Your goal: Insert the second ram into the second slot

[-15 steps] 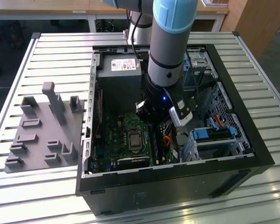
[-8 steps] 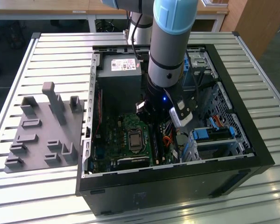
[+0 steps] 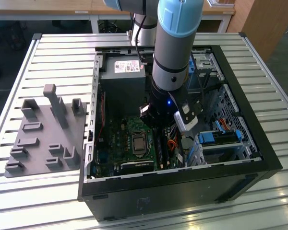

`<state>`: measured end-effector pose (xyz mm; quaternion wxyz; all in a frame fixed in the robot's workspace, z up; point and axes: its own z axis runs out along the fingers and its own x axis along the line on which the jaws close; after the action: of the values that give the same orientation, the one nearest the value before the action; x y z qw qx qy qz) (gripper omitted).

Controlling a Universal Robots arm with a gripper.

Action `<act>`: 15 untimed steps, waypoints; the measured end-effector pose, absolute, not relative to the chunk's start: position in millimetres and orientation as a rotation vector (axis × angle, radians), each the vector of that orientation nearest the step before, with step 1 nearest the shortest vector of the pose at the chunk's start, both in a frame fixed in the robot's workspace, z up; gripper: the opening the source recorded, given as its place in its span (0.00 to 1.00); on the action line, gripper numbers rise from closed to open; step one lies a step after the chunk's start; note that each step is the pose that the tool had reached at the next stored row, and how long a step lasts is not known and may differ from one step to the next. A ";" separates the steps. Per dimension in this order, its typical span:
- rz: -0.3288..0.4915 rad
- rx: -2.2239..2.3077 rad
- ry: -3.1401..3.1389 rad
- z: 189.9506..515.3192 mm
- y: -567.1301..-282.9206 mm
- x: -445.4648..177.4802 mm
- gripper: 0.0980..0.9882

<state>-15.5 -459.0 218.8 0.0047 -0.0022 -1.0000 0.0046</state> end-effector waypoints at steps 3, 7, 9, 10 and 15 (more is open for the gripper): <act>0.014 -0.007 -3.132 218.2 -458.9 -15.2 0.04; 0.013 -0.007 -3.132 218.2 -458.8 -14.9 0.04; 0.013 -0.007 -3.133 218.5 -458.8 -14.9 0.04; 0.013 -0.007 -3.133 218.6 -458.8 -14.8 0.04; 0.013 -0.007 -3.132 219.1 -458.8 -14.2 0.04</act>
<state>-14.2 -458.8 219.1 0.0046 -0.0021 -1.0000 0.0042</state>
